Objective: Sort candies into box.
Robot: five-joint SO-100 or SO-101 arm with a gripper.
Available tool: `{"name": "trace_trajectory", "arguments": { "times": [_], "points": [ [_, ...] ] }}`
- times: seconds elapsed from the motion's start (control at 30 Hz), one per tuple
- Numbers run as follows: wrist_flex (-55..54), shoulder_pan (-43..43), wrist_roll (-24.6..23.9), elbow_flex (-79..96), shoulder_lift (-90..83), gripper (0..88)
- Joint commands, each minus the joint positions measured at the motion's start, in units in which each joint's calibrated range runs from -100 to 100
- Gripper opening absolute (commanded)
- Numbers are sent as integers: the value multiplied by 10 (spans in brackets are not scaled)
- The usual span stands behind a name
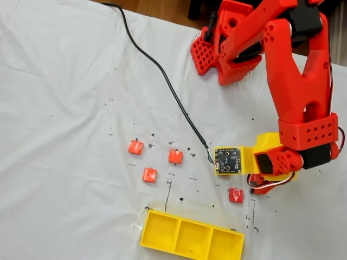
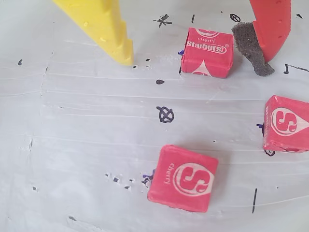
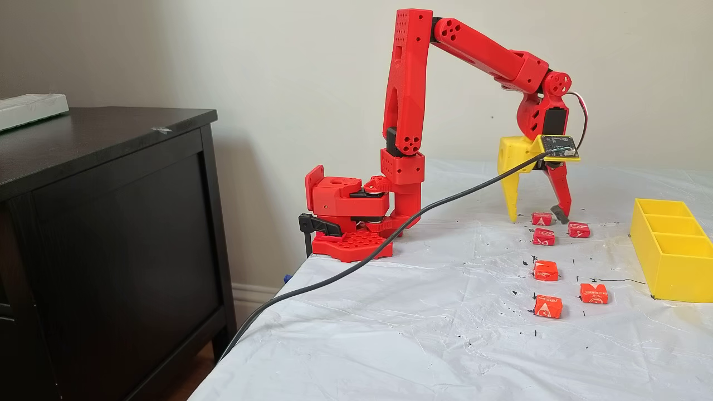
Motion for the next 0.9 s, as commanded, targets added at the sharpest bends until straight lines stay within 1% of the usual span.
{"name": "trace_trajectory", "arguments": {
  "times": [0.0, 0.3, 0.87],
  "points": [
    [-4, -10, 0, -52, -39, 321],
    [-11, -11, 0, -60, -41, 320],
    [-42, -6, 8, -59, 18, 300]
  ]
}}
